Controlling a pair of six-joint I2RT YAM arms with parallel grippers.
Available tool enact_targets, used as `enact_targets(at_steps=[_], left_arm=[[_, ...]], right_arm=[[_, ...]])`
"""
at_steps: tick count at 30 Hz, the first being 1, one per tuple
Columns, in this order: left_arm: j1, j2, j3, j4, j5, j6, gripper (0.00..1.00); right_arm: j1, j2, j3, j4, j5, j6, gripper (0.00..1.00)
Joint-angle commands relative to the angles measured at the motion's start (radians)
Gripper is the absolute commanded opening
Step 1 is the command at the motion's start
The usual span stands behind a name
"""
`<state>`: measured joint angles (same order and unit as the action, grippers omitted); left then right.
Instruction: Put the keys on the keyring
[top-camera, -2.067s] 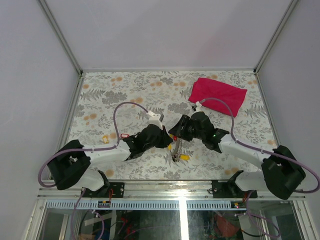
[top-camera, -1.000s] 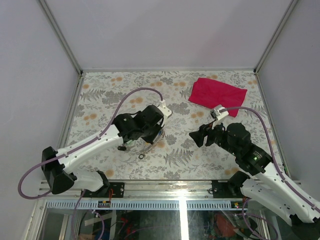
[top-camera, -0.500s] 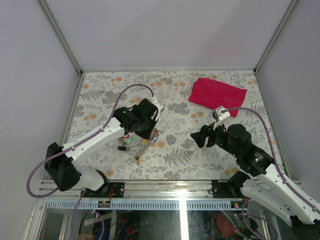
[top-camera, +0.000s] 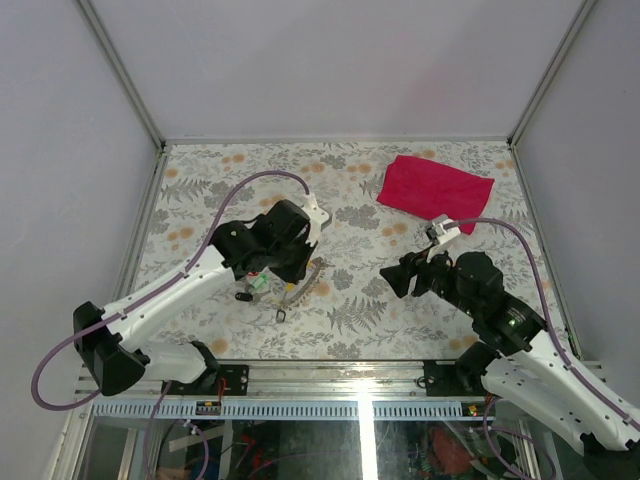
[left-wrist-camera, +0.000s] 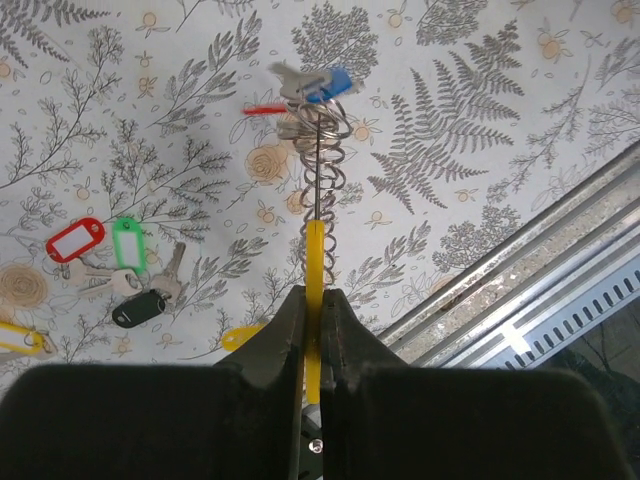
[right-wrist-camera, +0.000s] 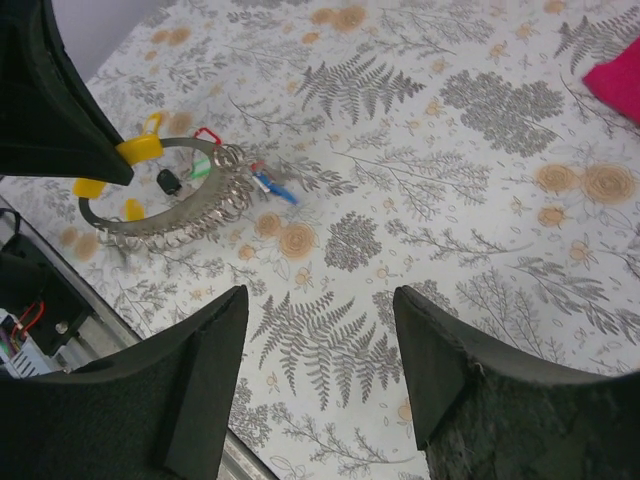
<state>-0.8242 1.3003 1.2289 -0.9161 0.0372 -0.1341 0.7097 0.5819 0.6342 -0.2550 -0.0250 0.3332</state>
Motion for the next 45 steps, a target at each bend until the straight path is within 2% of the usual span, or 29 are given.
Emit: enact_targets(at_steps=[1,12,18,22,29,31,34,40,45], left_arm=[[0.000,-0.043,0.068,0.008,0.081,0.055,0.00],[-0.002,-0.129,0.179,0.040,0.249,0.078,0.00],[0.000,-0.189,0.162,0.160,0.340,0.028,0.00],[-0.001,-0.247,0.097,0.287,0.394,-0.031,0.00],[0.000,-0.360,-0.093,0.561,0.484,-0.148,0.00],[0.000,-0.384,-0.147,0.629,0.510,-0.173,0.00],[0.007,-0.406,-0.211,0.719,0.565,-0.186,0.00],[0.029,-0.389,-0.210,0.674,0.629,-0.113,0.00],[0.030,-0.382,-0.169,0.592,0.656,-0.032,0.00]], right_arm=[[0.003,-0.013,-0.027,0.140,-0.082,0.015,0.68],[0.004,-0.044,-0.066,0.356,-0.232,0.018,0.71],[0.004,-0.124,-0.101,0.530,-0.317,-0.053,0.70],[0.004,-0.182,-0.126,0.592,-0.382,-0.132,0.67],[0.003,-0.207,-0.052,0.476,-0.564,-0.262,0.47],[0.003,-0.205,-0.026,0.428,-0.594,-0.293,0.44],[0.004,-0.206,0.007,0.354,-0.606,-0.354,0.45],[0.004,-0.214,0.036,0.272,-0.563,-0.440,0.46],[0.003,-0.187,0.059,0.248,-0.552,-0.391,0.47]])
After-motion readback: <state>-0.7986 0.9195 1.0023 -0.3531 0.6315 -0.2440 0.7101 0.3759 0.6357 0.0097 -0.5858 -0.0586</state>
